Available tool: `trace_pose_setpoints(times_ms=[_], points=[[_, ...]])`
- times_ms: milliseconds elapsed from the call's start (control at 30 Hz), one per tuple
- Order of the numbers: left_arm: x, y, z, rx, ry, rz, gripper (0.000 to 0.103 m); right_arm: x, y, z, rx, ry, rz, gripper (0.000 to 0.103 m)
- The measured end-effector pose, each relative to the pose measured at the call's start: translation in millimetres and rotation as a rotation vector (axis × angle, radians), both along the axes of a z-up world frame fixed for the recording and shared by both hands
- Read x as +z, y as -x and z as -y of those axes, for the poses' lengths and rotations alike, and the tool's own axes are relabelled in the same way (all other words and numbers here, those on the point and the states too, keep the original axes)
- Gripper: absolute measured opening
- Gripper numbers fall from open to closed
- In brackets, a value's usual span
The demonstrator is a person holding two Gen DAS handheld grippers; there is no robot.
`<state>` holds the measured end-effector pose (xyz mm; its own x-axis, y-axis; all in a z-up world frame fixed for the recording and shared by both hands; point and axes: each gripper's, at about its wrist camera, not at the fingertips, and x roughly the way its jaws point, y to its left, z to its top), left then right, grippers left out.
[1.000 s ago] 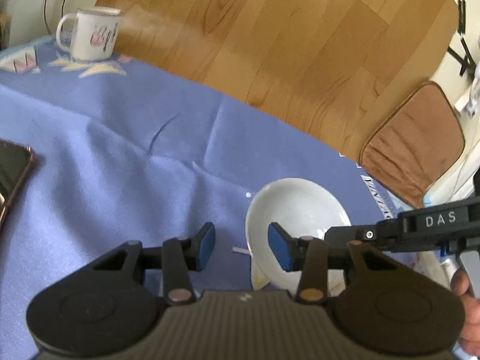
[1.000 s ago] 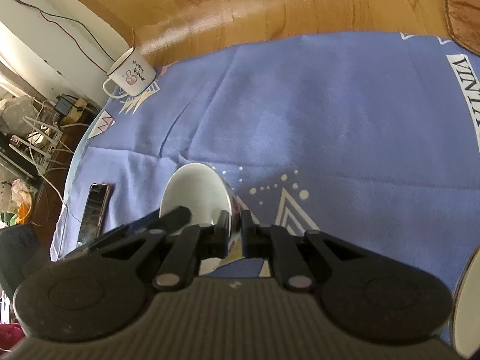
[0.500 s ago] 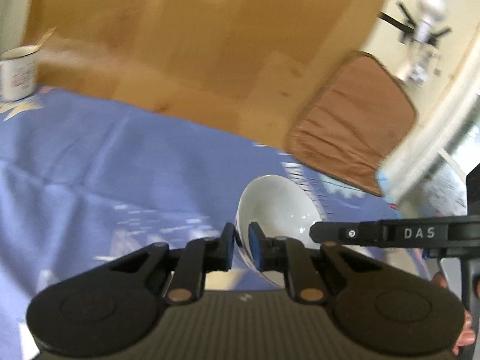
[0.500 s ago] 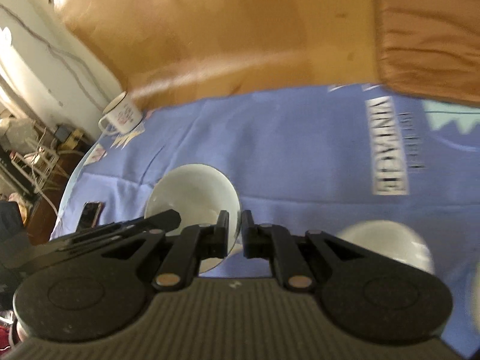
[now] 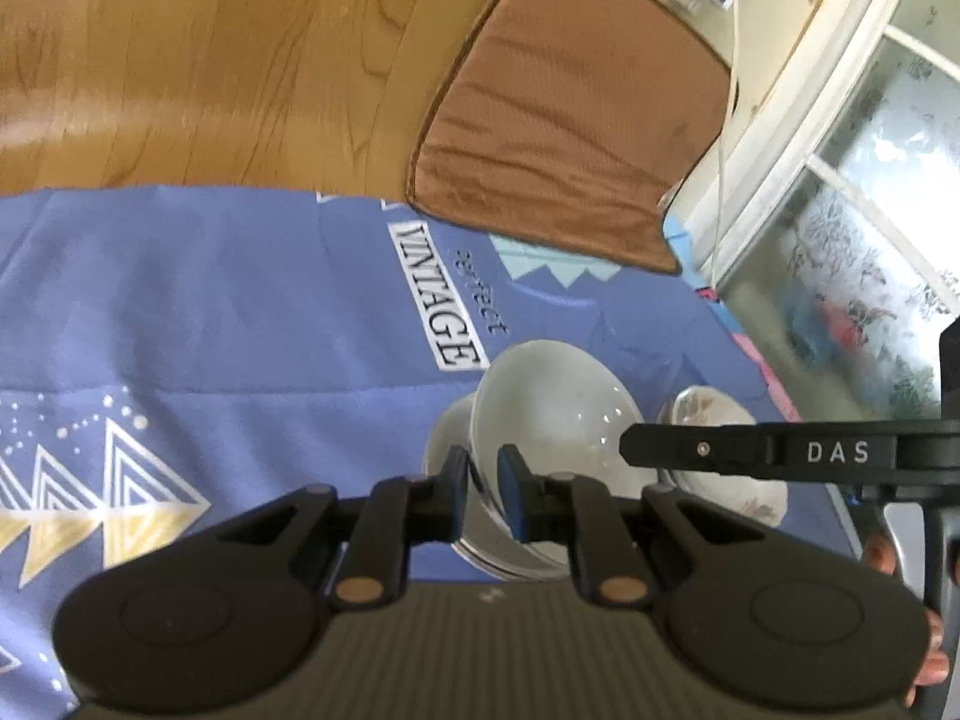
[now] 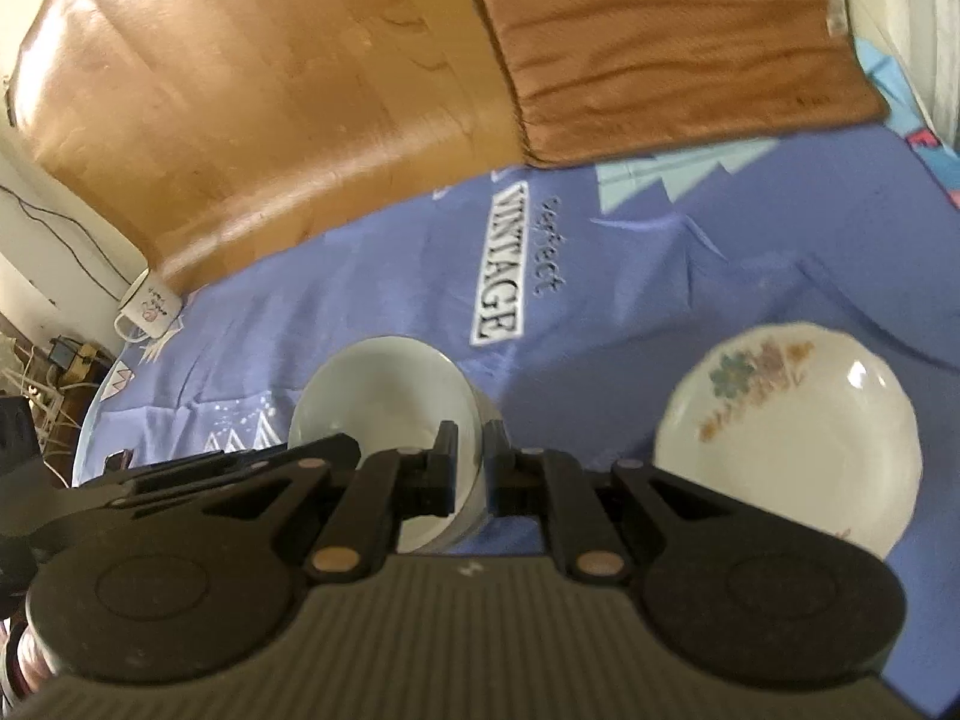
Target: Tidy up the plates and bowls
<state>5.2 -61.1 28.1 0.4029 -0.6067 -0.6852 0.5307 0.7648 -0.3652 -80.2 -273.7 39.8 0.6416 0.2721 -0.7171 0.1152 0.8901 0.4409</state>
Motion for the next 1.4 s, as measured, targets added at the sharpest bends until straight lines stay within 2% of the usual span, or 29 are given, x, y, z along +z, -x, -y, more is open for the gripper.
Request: trace_pose_setpoints(times_ms=[200, 433, 567, 700, 933, 1000, 1067, 1100, 1167, 1233, 1300, 1400], points=[[-4, -4, 3, 0.014, -0.032, 0.006, 0.015, -8, -2, -9, 0.024, 0.025, 0.018, 0.013], [9, 9, 13, -0.014, -0.061, 0.1, 0.044, -11, 2, -5, 0.025, 0.075, 0.061, 0.016], [18, 16, 10, -0.011, -0.064, 0.15, 0.045, -8, 6, -5, 0.011, 0.095, 0.09, 0.017], [26, 26, 1, 0.006, -0.065, 0.197, 0.045, 3, 25, -9, -0.012, 0.117, 0.176, 0.021], [33, 56, -14, 0.016, -0.096, 0.303, 0.052, 14, 102, -33, -0.072, 0.211, 0.431, 0.055], [32, 63, -17, 0.021, -0.102, 0.314, 0.053, 12, 121, -37, -0.099, 0.233, 0.477, 0.068], [30, 68, -20, 0.024, -0.108, 0.321, 0.057, 10, 137, -42, -0.139, 0.24, 0.514, 0.095], [28, 71, -22, 0.026, -0.112, 0.325, 0.06, 8, 144, -43, -0.16, 0.228, 0.53, 0.1], [26, 76, -26, 0.035, -0.124, 0.338, 0.067, 3, 153, -43, -0.198, 0.17, 0.564, 0.103], [24, 79, -31, 0.051, -0.136, 0.352, 0.092, -2, 156, -45, -0.234, 0.125, 0.589, 0.103], [23, 82, -36, 0.066, -0.137, 0.366, 0.103, -3, 150, -50, -0.246, 0.131, 0.543, 0.103], [24, 85, -44, 0.095, -0.155, 0.38, 0.103, -3, 140, -59, -0.214, 0.166, 0.445, 0.103]])
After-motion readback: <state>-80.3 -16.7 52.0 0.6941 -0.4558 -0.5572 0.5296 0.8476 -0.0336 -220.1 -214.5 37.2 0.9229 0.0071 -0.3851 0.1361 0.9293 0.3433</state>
